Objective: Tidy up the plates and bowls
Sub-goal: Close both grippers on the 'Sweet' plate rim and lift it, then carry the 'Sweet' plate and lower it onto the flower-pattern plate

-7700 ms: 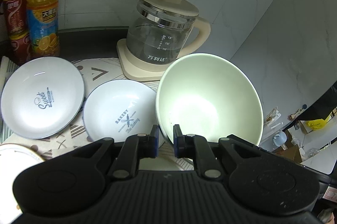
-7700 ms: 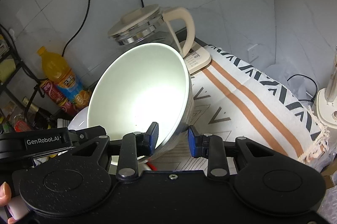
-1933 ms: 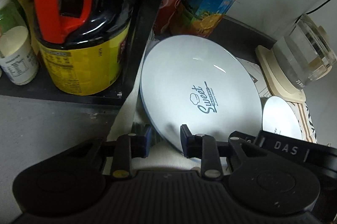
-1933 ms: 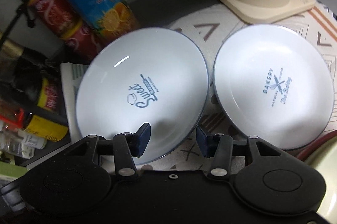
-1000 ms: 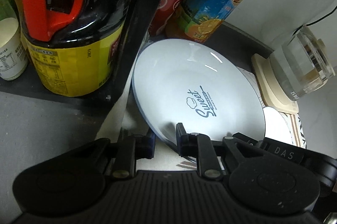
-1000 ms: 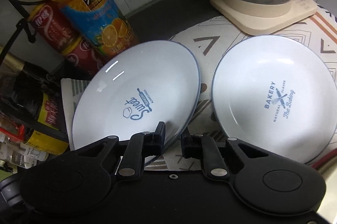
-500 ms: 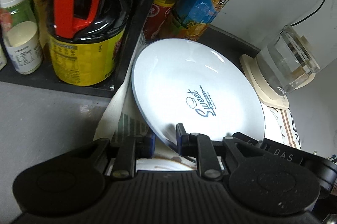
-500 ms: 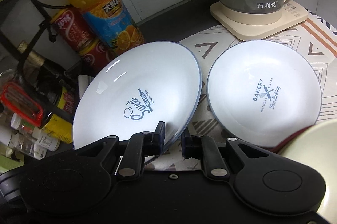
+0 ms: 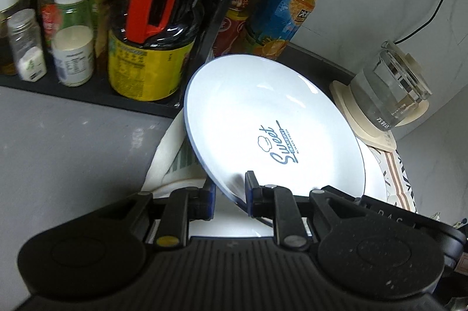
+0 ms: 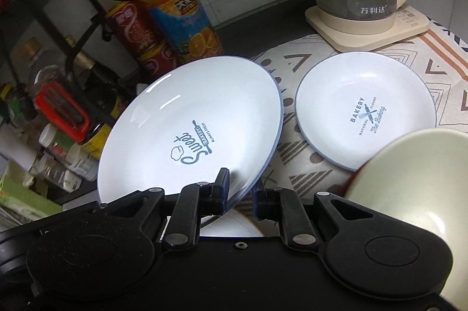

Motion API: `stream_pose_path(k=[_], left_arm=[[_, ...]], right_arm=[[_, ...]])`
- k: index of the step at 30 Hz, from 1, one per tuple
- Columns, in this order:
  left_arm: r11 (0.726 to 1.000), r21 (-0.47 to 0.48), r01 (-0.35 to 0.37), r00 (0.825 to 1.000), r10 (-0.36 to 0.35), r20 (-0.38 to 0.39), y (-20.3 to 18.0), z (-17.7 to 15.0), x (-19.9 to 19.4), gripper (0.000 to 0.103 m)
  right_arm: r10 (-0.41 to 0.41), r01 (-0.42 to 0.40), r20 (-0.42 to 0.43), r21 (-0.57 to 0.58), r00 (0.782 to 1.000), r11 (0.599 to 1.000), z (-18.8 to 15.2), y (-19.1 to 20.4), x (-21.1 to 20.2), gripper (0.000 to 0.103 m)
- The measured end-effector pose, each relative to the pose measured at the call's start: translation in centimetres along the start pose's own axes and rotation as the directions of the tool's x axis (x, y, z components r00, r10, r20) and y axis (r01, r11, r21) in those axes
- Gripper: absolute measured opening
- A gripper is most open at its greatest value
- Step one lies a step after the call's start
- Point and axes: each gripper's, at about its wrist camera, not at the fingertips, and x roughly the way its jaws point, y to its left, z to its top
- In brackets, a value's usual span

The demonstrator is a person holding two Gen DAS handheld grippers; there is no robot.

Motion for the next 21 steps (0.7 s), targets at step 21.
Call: stream_pose_path(k=[21], left_arm=[[0.995, -0.041, -0.087, 0.996, 0.087, 0.015, 2.7, -4.8, -4.6, 0.018]], right_arm=[[0.069, -0.073, -0.049, -0.075, 0.996, 0.994, -4.8, 1.6, -2.2, 0.015]])
